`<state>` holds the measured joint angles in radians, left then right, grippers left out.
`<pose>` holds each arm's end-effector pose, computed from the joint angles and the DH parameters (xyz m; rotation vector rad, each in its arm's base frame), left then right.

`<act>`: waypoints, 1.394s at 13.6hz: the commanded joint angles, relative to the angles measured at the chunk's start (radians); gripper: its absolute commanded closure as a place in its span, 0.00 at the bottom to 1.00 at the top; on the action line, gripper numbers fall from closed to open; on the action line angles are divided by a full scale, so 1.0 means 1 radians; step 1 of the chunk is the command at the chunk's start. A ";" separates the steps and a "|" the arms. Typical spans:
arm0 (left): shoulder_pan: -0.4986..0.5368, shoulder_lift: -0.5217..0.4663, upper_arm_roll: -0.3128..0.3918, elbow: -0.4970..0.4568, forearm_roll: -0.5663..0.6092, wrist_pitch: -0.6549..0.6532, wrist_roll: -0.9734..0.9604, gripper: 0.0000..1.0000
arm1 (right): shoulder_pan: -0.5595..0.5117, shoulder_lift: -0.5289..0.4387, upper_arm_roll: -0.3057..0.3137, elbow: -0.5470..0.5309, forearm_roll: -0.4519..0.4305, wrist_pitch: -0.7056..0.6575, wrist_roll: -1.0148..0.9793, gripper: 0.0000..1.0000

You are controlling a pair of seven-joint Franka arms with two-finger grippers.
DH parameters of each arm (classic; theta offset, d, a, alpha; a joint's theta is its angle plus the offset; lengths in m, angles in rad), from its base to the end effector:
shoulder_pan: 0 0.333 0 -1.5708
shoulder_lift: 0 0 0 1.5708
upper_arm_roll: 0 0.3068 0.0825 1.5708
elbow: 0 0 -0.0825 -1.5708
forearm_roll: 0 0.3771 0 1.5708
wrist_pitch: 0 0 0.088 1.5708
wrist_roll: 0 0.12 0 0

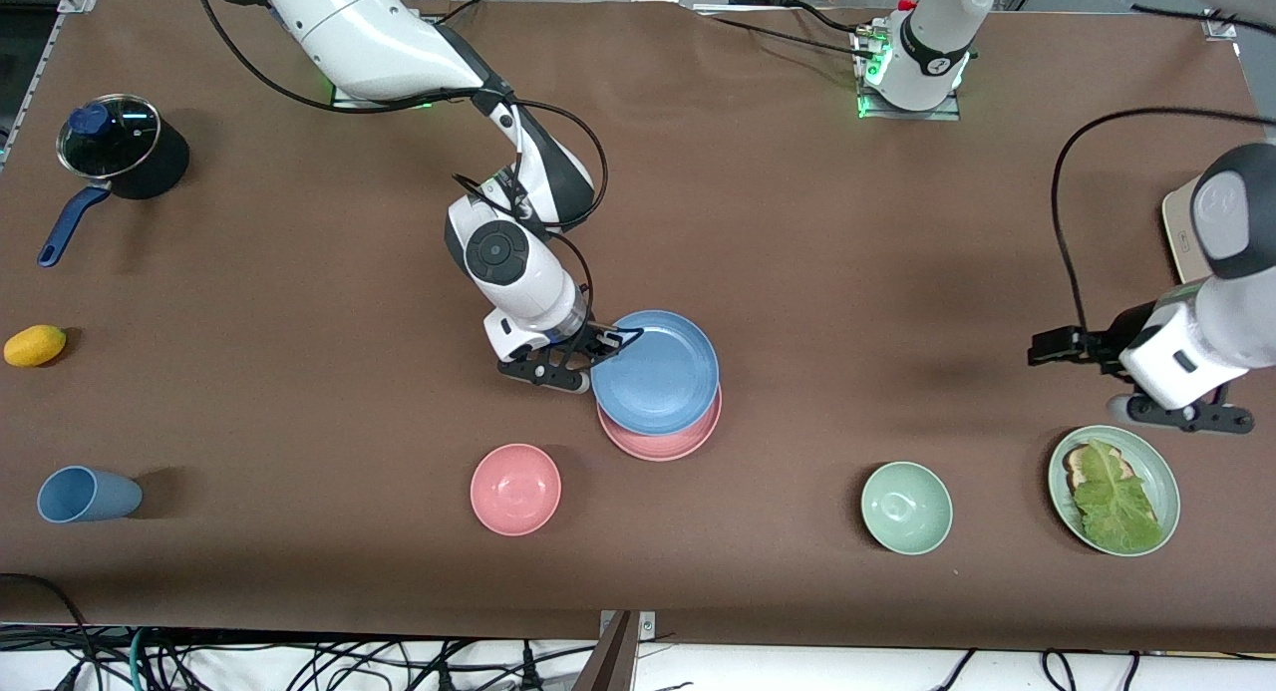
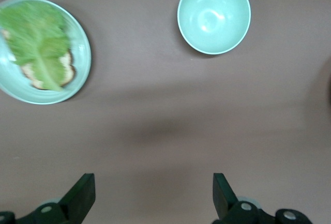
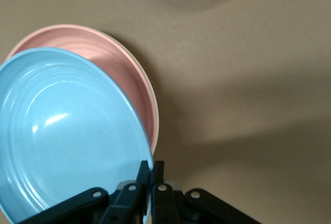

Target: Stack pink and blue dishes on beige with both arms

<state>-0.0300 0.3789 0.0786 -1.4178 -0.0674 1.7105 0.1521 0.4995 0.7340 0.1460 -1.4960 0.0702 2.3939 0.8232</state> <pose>0.6533 0.0173 0.4570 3.0902 -0.1478 -0.1252 0.5869 0.4212 0.2402 -2.8925 0.3940 -0.0408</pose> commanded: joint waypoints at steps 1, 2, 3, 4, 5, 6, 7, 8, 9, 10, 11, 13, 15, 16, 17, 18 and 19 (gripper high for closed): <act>-0.001 -0.096 0.001 -0.030 0.040 -0.034 0.017 0.00 | 0.007 0.047 -0.006 0.091 0.002 -0.005 0.011 1.00; 0.002 -0.138 0.001 -0.032 0.038 -0.070 0.017 0.00 | 0.007 0.059 -0.008 0.105 0.002 -0.007 0.011 1.00; 0.005 -0.167 0.001 -0.029 0.034 -0.084 0.018 0.00 | 0.007 0.064 -0.009 0.114 0.002 -0.007 0.011 1.00; -0.001 -0.182 0.001 -0.029 0.038 -0.092 0.017 0.00 | 0.007 0.071 -0.009 0.115 0.002 -0.006 0.011 1.00; -0.001 -0.192 0.001 -0.035 0.037 -0.092 0.017 0.00 | 0.007 0.074 -0.011 0.115 0.002 -0.002 0.011 1.00; 0.001 -0.193 0.003 -0.038 0.038 -0.092 0.017 0.00 | 0.007 0.080 -0.013 0.117 0.000 -0.001 0.011 1.00; 0.008 -0.198 0.001 -0.052 0.026 -0.094 0.020 0.00 | 0.007 0.082 -0.014 0.117 0.000 0.001 0.011 1.00; 0.009 -0.231 0.001 -0.059 0.023 -0.097 0.018 0.00 | 0.007 0.088 -0.014 0.125 -0.004 0.001 0.011 1.00; 0.002 -0.257 0.000 -0.059 0.032 -0.130 0.017 0.00 | 0.007 0.093 -0.014 0.129 -0.006 0.001 0.011 1.00; 0.007 -0.284 0.000 -0.053 0.026 -0.162 0.017 0.00 | 0.007 0.094 -0.014 0.131 -0.006 0.002 0.013 0.98; 0.010 -0.308 0.000 -0.053 0.024 -0.169 0.015 0.00 | 0.007 0.094 -0.014 0.131 -0.006 0.002 0.011 0.91; 0.002 -0.333 0.000 -0.052 0.024 -0.205 0.008 0.00 | 0.005 0.094 -0.014 0.131 -0.006 0.001 0.011 0.63; 0.001 -0.344 -0.002 -0.050 0.023 -0.250 -0.046 0.00 | 0.001 0.094 -0.014 0.131 -0.006 -0.001 0.008 0.45; 0.001 -0.342 -0.005 -0.050 0.023 -0.255 -0.077 0.00 | 0.002 0.091 -0.020 0.131 -0.007 -0.004 0.007 0.40; 0.002 -0.336 -0.005 -0.044 0.024 -0.253 -0.077 0.00 | 0.005 0.088 -0.029 0.131 -0.009 -0.010 0.004 0.39; 0.002 -0.331 -0.005 -0.041 0.024 -0.253 -0.074 0.00 | 0.005 0.081 -0.034 0.131 -0.022 -0.021 -0.001 0.36; -0.004 -0.325 -0.005 -0.039 0.026 -0.253 -0.072 0.00 | 0.001 0.074 -0.037 0.132 -0.050 -0.060 -0.006 0.30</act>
<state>-0.0271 0.0531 0.0774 -1.4480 -0.0528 1.4573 0.0931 0.4992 0.8074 0.1185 -1.3948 0.0548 2.3873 0.8204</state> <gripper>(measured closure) 0.000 0.366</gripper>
